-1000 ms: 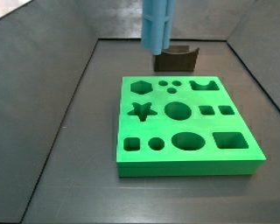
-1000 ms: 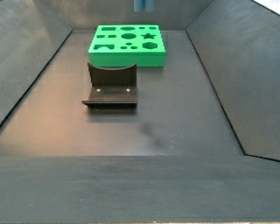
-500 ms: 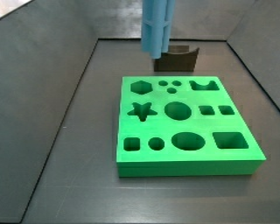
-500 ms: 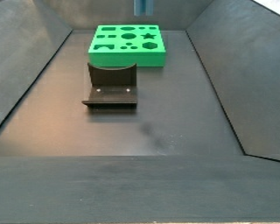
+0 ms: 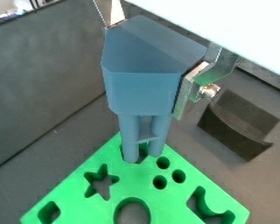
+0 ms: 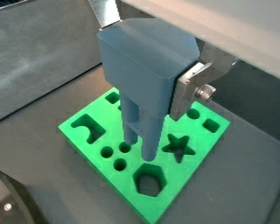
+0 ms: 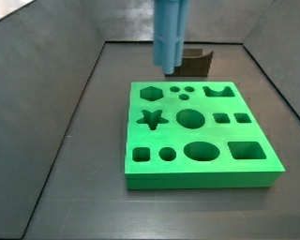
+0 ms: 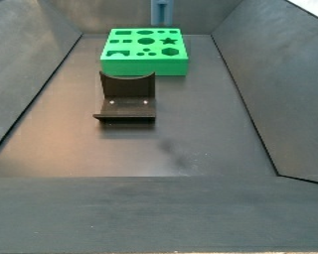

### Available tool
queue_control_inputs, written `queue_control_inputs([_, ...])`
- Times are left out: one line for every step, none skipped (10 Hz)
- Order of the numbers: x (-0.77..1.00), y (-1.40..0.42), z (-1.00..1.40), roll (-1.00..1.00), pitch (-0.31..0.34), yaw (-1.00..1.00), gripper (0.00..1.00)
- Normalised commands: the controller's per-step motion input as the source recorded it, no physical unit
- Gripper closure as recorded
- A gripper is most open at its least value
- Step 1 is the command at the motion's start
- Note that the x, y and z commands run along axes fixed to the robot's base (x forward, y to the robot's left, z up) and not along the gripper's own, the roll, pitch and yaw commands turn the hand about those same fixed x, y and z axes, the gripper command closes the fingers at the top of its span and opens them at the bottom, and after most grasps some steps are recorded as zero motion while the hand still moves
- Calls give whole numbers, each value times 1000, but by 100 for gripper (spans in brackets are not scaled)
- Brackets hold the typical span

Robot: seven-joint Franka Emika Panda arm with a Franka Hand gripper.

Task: Pick up the 3 prong object. Move up. Move to above the board. Insert the 3 prong object.
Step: Insert the 3 prong object.

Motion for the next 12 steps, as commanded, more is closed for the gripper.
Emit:
queue_control_inputs([400, 260, -86, 57, 0, -26, 100])
queue_control_inputs([366, 323, -134, 43, 0, 0, 100])
queue_control_inputs([294, 351, -91, 0, 0, 0, 100])
queue_control_inputs([231, 106, -166, 19, -14, 0, 100])
queue_control_inputs([226, 0, -220, 119, -46, 9, 100])
queue_control_inputs([229, -17, -251, 91, -54, 11, 100])
queue_control_inputs([211, -34, -11, 117, -3, 0, 100])
queue_control_inputs([143, 0, -14, 69, 0, 0, 100])
queue_control_inputs([80, -23, -294, 86, -61, 0, 100])
queue_control_inputs([23, -66, -331, 93, -89, 0, 100])
queue_control_inputs([0, -29, -286, 67, -76, 106, 100])
queue_control_inputs([0, -37, -209, 19, -60, 174, 100])
